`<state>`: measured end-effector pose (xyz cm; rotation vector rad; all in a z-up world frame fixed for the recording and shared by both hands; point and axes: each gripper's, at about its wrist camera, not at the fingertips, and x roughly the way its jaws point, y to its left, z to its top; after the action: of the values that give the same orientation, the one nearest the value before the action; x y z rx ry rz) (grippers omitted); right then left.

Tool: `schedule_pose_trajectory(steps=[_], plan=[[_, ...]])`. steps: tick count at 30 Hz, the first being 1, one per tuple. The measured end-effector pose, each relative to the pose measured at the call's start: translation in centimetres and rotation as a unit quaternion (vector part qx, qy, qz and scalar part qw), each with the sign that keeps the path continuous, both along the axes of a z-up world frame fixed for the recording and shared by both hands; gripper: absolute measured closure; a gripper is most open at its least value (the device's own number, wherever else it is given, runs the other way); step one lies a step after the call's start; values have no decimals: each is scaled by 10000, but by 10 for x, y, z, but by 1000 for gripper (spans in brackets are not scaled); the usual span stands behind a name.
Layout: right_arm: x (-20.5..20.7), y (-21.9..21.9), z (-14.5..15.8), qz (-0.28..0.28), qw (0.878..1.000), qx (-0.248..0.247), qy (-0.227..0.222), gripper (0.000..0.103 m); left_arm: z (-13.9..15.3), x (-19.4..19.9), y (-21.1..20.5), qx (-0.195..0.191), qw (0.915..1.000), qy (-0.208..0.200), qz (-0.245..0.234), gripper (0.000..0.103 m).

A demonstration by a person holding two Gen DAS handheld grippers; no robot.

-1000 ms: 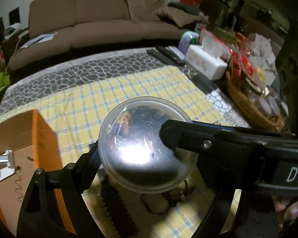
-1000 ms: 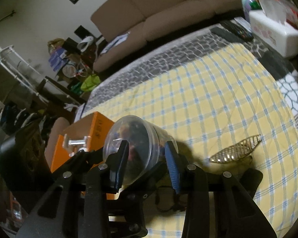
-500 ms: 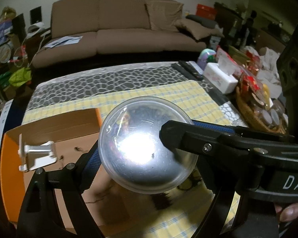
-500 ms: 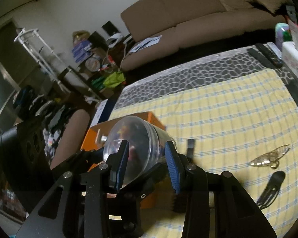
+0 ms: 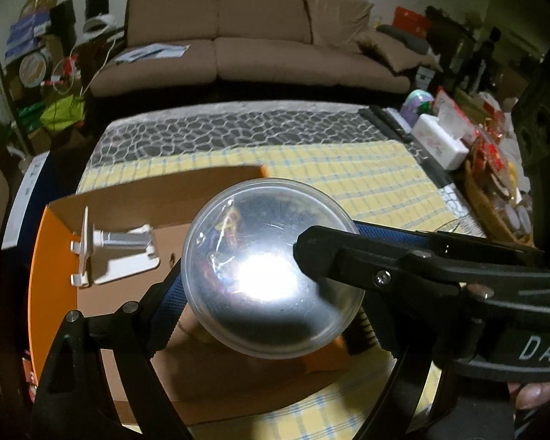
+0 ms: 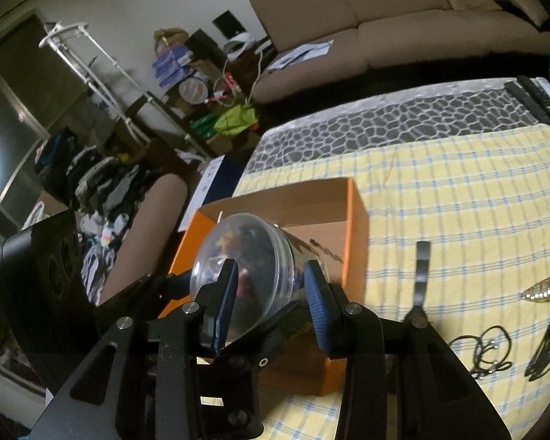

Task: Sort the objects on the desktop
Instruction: 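Lift the clear container with both grippers toward the orange box, then lower the clear container into the box beside the phone stand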

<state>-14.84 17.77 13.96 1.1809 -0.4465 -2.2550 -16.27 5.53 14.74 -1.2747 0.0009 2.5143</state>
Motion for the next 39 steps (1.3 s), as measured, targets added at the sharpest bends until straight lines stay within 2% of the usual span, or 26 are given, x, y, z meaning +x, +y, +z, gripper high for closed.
schedule_pose_trajectory(steps=[11,18,23,24,26,30,34,39], plan=[[-20,-42,-50,246,9973,573,-376,64,-59,-26,-20,-176,9974,-694,-100,17],[-30,-55,-73,286,9940,851,-617,64,-83,-35,-18,-445,9929,-1075,-262,17],[-34,-61,-85,311,9912,1019,-782,65,-98,-42,-18,-388,9880,-1452,-349,17],[-35,-62,-87,307,9907,1048,-809,68,-100,-43,-18,-349,9873,-1509,-363,18],[-35,-63,-87,302,9900,1131,-790,70,-103,-45,-18,-281,9858,-1608,-386,19],[-35,-58,-83,209,9894,1153,-854,70,-104,-49,-16,-384,9844,-1661,-428,19],[-37,-45,-66,60,9914,1144,-626,67,-104,-54,-14,-364,9821,-1790,-456,19],[-36,-33,-57,-4,9937,959,-573,66,-105,-47,-4,-650,9799,-1773,-642,19]])
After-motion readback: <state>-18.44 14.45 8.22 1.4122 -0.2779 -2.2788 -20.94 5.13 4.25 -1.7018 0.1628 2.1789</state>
